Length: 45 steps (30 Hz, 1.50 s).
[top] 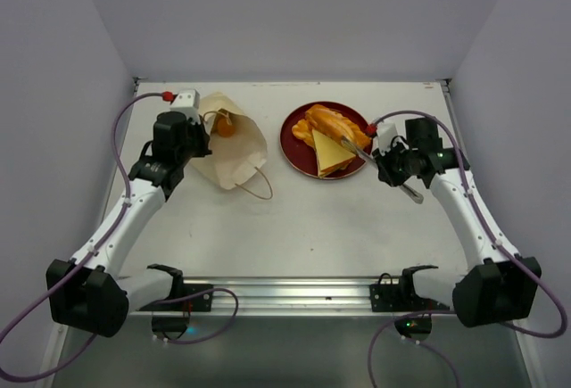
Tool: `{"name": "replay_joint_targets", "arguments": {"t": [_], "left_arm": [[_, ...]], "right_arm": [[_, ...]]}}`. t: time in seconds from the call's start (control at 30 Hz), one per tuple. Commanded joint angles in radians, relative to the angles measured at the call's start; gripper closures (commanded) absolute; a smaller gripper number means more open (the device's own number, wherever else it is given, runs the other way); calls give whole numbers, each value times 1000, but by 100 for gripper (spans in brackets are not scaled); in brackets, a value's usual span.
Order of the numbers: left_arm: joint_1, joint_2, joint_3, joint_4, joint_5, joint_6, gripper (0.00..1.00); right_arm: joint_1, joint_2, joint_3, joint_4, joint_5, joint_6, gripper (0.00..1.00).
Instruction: Take the fake bread out of the paper bag
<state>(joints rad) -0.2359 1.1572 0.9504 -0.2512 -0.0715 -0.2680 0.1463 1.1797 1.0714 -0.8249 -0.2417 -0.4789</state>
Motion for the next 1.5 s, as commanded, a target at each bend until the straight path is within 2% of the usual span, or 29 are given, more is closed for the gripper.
{"name": "replay_joint_targets", "arguments": {"t": [0.0, 0.17, 0.27, 0.3, 0.4, 0.53, 1.23, 1.47], "left_arm": [[9, -47, -15, 23, 12, 27, 100], [9, -76, -44, 18, 15, 33, 100], [9, -91, -56, 18, 21, 38, 100], [9, -96, -58, 18, 22, 39, 100], [9, -105, -65, 20, 32, 42, 100], [9, -105, -79, 24, 42, 44, 100], [9, -113, -79, 27, 67, 36, 100], [9, -117, -76, 23, 87, 38, 100]], "right_arm": [[-59, 78, 39, 139, -110, -18, 100], [-99, 222, 74, 155, -153, -46, 100], [-106, 261, 84, 155, -150, -59, 92], [-108, 265, 82, 155, -146, -61, 85], [-119, 267, 71, 167, -142, -53, 72], [-132, 255, 70, 175, -157, -40, 63], [-142, 159, 87, 139, -219, -17, 52], [-142, 126, 93, 116, -266, -23, 52]]}}
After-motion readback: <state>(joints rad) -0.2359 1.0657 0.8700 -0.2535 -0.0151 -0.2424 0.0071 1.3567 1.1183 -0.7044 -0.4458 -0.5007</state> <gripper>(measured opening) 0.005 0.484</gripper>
